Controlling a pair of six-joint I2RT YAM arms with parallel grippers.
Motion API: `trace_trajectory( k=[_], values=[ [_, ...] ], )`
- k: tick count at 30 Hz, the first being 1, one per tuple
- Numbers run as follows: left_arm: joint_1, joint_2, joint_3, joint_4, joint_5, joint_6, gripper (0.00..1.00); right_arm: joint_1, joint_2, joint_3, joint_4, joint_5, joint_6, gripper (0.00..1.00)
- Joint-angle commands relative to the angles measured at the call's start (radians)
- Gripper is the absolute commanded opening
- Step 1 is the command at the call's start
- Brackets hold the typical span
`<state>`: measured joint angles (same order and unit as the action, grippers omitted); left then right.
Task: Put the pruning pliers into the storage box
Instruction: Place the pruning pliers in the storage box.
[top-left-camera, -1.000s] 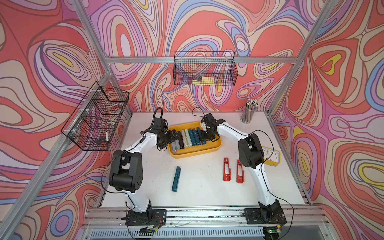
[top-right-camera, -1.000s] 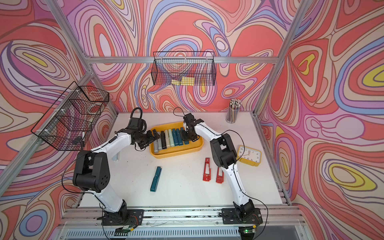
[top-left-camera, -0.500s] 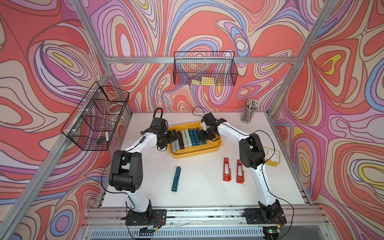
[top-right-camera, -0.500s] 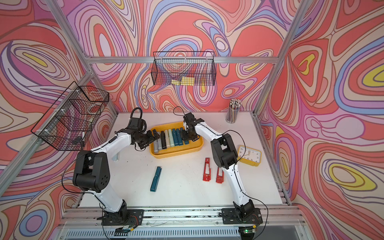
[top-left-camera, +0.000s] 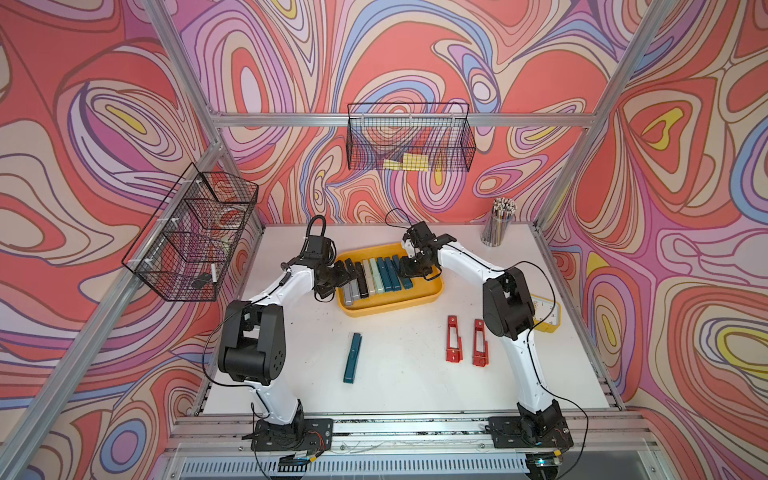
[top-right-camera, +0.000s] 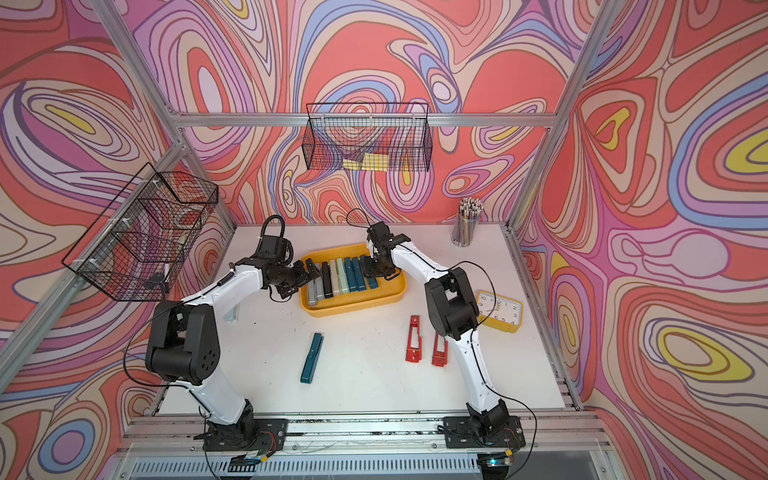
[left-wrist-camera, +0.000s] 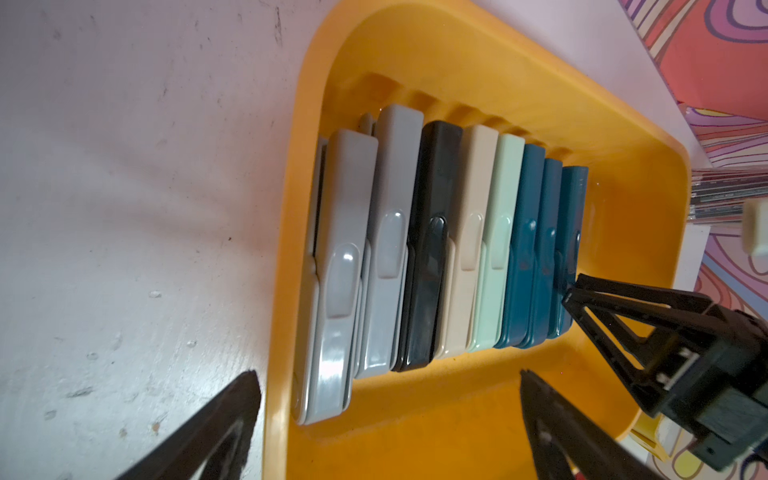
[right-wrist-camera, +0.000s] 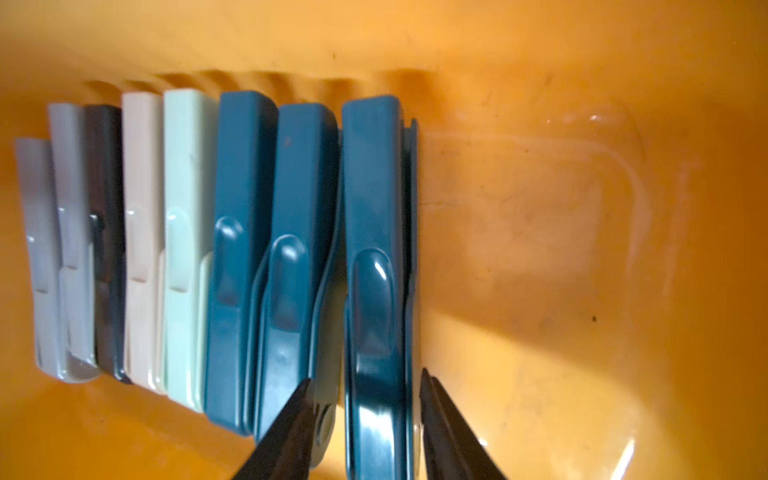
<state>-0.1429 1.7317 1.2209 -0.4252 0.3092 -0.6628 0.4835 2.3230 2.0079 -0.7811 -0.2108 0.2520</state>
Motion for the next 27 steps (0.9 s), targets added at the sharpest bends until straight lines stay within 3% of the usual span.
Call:
trace_trajectory(
  k=[1,5,11,17,27],
  values=[
    [0.006,0.01,-0.011,0.001,0.001,-0.003,0.99,-0.002,-0.067,-0.026,0.004,0.024,-0.01,0.45],
    [0.007,0.005,-0.014,0.003,-0.002,0.0,0.99,-0.003,-0.079,-0.035,0.015,0.058,-0.011,0.4],
    [0.006,0.005,-0.014,0.004,-0.01,0.002,0.99,-0.005,-0.045,0.004,-0.013,0.093,-0.017,0.0],
    [0.006,0.012,-0.003,-0.003,-0.007,0.0,0.99,-0.008,-0.006,0.023,-0.022,0.156,-0.027,0.0],
    [0.006,0.006,0.0,-0.007,-0.013,0.002,0.99,-0.016,0.043,0.006,0.038,0.145,-0.02,0.0]
  ],
)
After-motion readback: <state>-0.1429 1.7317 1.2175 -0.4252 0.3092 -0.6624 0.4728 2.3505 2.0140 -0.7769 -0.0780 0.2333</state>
